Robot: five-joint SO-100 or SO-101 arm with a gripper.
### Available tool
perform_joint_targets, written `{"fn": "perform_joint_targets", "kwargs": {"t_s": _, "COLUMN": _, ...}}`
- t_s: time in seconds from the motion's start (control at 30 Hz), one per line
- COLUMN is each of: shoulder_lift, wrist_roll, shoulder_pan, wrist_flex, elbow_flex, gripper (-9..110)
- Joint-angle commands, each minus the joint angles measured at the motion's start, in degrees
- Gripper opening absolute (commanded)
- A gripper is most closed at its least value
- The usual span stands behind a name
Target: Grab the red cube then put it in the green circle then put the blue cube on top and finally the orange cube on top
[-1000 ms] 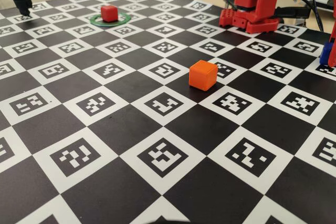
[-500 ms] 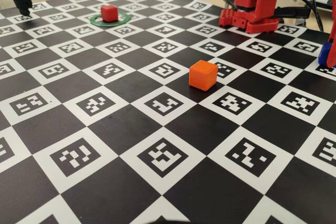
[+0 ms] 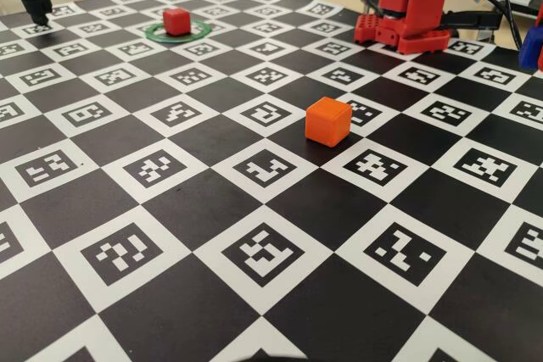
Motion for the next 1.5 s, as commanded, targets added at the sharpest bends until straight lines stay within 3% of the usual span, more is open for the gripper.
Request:
{"fn": "perform_joint_targets", "kwargs": {"t_s": 0.0, "shoulder_lift": 1.85, "wrist_roll": -8.88, "shoulder_pan": 6.24, "wrist_flex": 3.16, "elbow_flex": -8.09, "gripper": 10}}
{"fn": "perform_joint_targets", "kwargs": {"t_s": 0.47, "shoulder_lift": -5.36, "wrist_roll": -40.87, "shoulder_pan": 39.64, "wrist_flex": 18.90, "elbow_flex": -28.92, "gripper": 9}}
{"fn": "perform_joint_targets", "kwargs": {"t_s": 0.77, "shoulder_lift": -7.38, "wrist_roll": -64.95, "shoulder_pan": 69.08, "wrist_flex": 18.81, "elbow_flex": -32.08, "gripper": 9}}
{"fn": "perform_joint_targets", "kwargs": {"t_s": 1.03, "shoulder_lift": -9.14, "wrist_roll": -81.91, "shoulder_pan": 87.63, "wrist_flex": 18.54, "elbow_flex": -36.39, "gripper": 9}}
{"fn": "perform_joint_targets", "kwargs": {"t_s": 1.47, "shoulder_lift": -16.79, "wrist_roll": -93.87, "shoulder_pan": 105.64, "wrist_flex": 18.90, "elbow_flex": -54.14, "gripper": 9}}
